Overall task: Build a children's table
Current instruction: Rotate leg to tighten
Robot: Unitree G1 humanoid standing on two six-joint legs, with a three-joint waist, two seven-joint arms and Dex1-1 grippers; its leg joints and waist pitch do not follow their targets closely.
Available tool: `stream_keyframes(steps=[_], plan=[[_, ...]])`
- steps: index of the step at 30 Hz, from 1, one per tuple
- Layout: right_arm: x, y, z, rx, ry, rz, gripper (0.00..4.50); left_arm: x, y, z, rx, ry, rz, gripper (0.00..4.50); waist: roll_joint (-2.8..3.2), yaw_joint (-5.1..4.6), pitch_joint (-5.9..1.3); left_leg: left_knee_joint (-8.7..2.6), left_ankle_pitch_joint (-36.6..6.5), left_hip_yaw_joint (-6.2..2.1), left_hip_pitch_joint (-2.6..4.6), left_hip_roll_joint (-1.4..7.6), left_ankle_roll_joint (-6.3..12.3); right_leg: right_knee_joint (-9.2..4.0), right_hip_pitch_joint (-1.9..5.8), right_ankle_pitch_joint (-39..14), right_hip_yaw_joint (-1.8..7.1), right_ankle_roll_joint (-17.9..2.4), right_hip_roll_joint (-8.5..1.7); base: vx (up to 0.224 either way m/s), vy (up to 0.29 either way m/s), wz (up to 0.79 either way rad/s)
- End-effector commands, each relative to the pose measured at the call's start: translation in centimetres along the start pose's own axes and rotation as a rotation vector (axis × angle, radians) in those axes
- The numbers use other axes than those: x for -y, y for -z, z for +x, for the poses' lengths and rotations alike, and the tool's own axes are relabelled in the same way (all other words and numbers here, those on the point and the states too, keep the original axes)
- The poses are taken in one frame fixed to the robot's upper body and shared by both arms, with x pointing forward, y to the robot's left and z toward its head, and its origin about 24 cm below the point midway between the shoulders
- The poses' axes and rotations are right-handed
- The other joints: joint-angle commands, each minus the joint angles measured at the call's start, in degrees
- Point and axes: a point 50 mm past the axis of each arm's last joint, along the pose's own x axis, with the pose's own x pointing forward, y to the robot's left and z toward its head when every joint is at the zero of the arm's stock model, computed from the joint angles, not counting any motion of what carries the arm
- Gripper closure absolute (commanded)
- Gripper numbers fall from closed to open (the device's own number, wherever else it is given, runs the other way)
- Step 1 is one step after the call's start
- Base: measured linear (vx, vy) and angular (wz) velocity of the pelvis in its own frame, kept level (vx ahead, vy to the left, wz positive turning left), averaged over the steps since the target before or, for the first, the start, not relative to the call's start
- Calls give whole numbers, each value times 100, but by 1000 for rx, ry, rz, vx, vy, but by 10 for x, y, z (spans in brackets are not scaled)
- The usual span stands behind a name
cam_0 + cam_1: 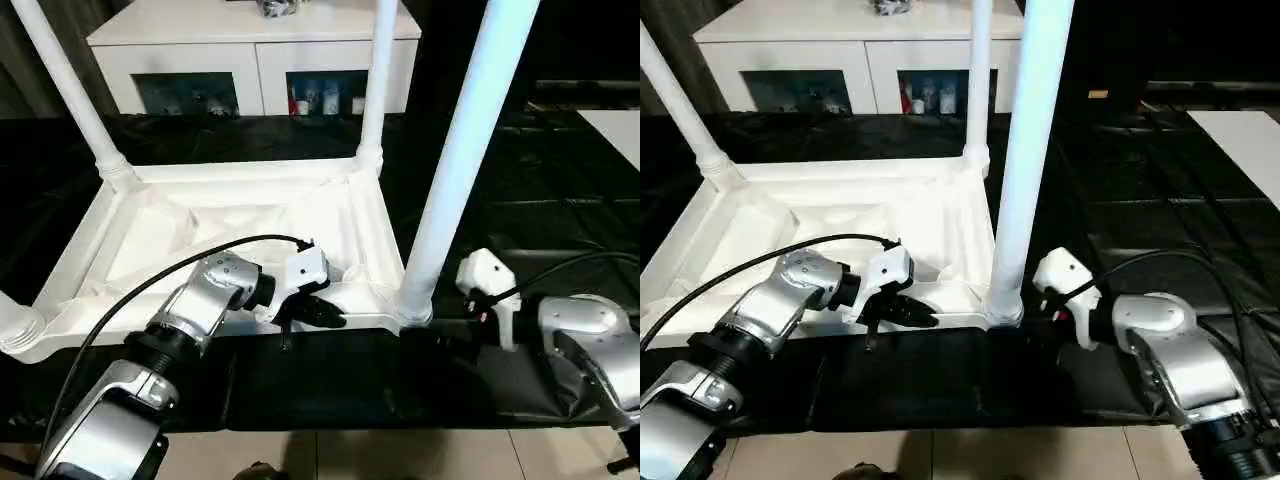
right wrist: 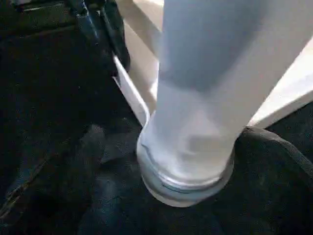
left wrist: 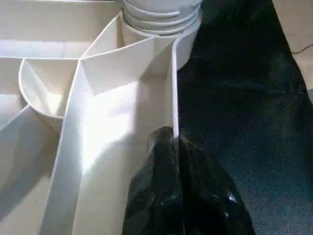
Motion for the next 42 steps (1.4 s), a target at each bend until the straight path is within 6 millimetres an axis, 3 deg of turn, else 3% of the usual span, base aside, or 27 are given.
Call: stream_keyframes(steps=[1,8,16,26,37,42], plan=[[2,-5,1,-6,-5,-29,4,-1,-19,-2,38,14,72,450,-97,-20,-397,-476,-1470,-241,150,441,226,-450,210,-1903,276,-1183,-417,0,0,0],[4,-5,5,3,7,-22,20,0,-17,-2,31,12,67,450,-119,-17,-418,-455,-1230,-230,135,445,352,-387,230,-1466,265,-1330,-407,0,0,0],[5,-1,6,-20,-18,-22,93,1,-17,-3,27,11,63,450,-131,-21,-400,-457,-1326,-231,134,438,315,-418,228,-1783,266,-1234,-409,0,0,0],[5,0,8,-18,-25,-24,174,2,-17,-3,24,9,59,450,-147,-16,-409,-440,-1206,-220,132,435,375,-404,229,-1669,263,-1267,-407,0,0,0],[2,4,13,-17,-45,-3,180,3,-12,-4,12,10,48,450,-137,-19,-413,-436,-1192,-222,132,432,375,-401,229,-1699,259,-1256,-403,0,0,0],[8,9,18,-3,52,23,180,1,-13,-2,11,-19,35,450,-129,-40,-405,-448,-1286,-228,131,425,299,-414,220,-1786,258,-1240,-400,0,0,0]])
